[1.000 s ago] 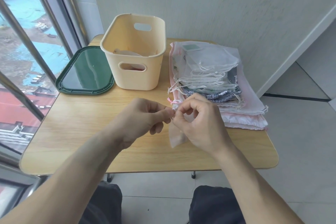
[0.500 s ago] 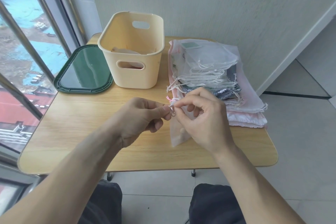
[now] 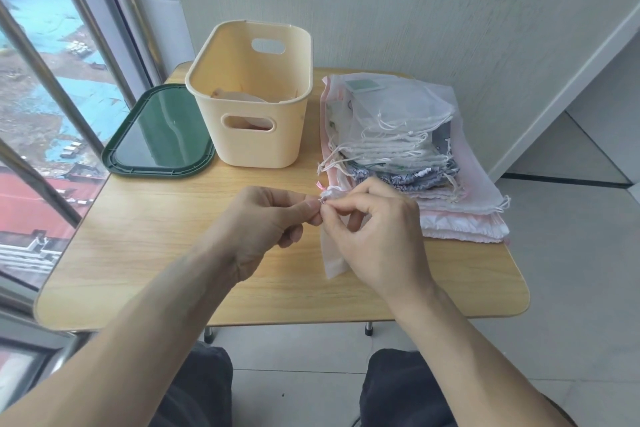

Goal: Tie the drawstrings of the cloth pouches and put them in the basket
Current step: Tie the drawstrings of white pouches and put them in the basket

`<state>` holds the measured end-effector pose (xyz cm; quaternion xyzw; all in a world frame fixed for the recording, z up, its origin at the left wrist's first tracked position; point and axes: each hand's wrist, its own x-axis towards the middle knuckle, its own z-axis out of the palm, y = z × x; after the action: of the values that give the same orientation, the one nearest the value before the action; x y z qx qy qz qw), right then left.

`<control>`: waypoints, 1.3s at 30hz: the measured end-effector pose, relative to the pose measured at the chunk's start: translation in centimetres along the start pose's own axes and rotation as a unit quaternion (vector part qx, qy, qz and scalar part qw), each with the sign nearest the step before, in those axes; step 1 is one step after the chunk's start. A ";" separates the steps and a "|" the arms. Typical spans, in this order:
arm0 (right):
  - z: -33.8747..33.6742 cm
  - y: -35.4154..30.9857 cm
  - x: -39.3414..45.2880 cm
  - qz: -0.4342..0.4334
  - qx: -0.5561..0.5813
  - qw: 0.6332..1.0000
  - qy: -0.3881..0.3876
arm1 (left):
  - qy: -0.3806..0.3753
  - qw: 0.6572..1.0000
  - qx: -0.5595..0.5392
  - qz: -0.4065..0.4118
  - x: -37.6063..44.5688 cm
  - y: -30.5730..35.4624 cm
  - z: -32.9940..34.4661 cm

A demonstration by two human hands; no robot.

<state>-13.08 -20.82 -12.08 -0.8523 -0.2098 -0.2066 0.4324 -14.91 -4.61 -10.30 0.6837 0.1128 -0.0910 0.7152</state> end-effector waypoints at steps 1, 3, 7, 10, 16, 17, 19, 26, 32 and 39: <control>0.1 -0.1 -0.1 0.009 -0.002 1.000 0.001 | 0.002 1.000 0.000 0.002 0.0 -0.1 0.0; 0.3 -0.3 -0.3 0.022 -0.017 1.000 0.005 | 0.013 1.000 0.008 0.003 0.0 -0.3 0.1; 0.3 -0.3 -0.3 0.058 -0.059 0.997 0.006 | 0.050 0.995 0.080 0.021 0.0 -1.0 1.0; 0.0 -0.2 -0.1 0.080 -0.062 0.995 -0.019 | 0.058 0.994 0.094 0.022 0.0 -1.1 1.4; -0.8 -0.2 0.0 0.128 0.006 0.989 -0.077 | 0.068 0.992 0.099 0.028 0.0 -1.1 1.4; -0.7 -0.3 0.0 0.126 -0.003 0.989 -0.072 | 0.073 0.992 0.099 0.032 0.1 -1.2 1.5; -0.4 -0.4 -0.2 0.128 -0.024 0.990 -0.062 | 0.080 0.991 0.101 0.037 0.1 -1.4 1.8; -0.6 -0.4 0.0 0.191 -0.038 0.979 -0.059 | 0.086 0.984 0.149 0.051 0.0 -1.6 2.6; -1.3 -0.3 0.6 0.281 0.019 0.949 -0.140 | 0.055 0.914 0.362 0.174 -0.6 -1.3 2.7; -1.8 -0.2 1.1 0.393 0.287 0.858 -0.165 | 0.057 0.930 0.327 0.158 -0.7 -0.6 2.8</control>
<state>-12.60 -21.96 -10.42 -0.7240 0.0239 0.1933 0.6617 -15.67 -7.48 -10.56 0.8927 0.0082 0.0308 0.4494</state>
